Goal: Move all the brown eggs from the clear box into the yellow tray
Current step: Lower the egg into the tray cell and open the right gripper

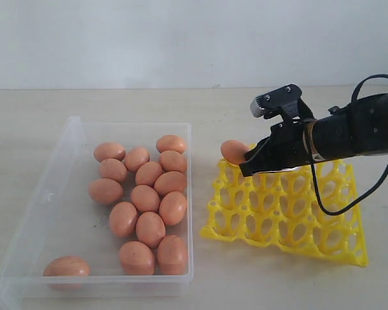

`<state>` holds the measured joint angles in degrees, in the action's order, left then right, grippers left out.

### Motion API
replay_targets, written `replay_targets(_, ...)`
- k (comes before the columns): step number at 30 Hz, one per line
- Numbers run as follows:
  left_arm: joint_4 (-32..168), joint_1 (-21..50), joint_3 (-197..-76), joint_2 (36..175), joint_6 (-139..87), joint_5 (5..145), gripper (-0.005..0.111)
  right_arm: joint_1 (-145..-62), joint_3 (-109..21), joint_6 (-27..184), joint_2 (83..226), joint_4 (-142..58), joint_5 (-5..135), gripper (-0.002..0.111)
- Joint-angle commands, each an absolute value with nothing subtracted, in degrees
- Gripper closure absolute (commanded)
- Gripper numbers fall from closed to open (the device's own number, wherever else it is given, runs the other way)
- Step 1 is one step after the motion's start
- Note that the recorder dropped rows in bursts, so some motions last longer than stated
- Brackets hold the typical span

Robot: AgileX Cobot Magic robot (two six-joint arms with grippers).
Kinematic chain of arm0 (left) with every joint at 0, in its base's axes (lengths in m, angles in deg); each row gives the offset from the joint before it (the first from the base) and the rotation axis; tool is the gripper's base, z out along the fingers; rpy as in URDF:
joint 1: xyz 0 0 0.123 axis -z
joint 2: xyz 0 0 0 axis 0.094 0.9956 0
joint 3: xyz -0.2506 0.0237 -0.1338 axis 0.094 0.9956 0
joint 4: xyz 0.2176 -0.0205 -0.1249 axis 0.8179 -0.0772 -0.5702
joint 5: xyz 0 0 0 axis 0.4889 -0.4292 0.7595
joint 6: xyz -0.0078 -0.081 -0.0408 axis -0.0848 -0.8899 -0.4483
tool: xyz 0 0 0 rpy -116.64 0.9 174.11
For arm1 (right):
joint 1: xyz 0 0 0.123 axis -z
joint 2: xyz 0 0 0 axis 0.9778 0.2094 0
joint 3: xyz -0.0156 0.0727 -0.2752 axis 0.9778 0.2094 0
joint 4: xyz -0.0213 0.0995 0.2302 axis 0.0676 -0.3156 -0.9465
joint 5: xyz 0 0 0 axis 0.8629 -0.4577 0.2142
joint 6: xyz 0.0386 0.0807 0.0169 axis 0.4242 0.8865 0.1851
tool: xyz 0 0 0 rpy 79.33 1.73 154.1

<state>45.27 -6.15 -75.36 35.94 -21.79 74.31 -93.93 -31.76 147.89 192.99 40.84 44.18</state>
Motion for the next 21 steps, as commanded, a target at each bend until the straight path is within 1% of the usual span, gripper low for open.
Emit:
replay_targets(1,44.7,-6.2,-75.5,35.8,-22.2,75.2,0.103,-93.9,-30.3,160.3,194.5,56.5,47.0,0.108)
replay_targets(2,44.7,-6.2,-75.5,35.8,-22.2,75.2,0.103,-93.9,-30.3,164.2,194.5,58.4,45.7,0.108)
replay_targets(8,44.7,-6.2,-75.5,35.8,-22.2,75.2,0.103,-93.9,-30.2,165.2,192.4,58.4,38.4,0.108)
replay_targets(15,44.7,-6.2,-75.5,35.8,-22.2,75.2,0.103,-93.9,-28.8,169.2,183.8,58.4,41.1,0.109)
replay_targets(19,44.7,-6.2,-75.5,35.8,-22.2,75.2,0.103,-94.4,-28.8,171.6,183.6,58.4,38.6,0.109)
replay_targets(21,44.7,-6.2,-75.5,35.8,-22.2,75.2,0.103,-95.4,-28.8,171.6,184.3,58.4,41.5,0.109)
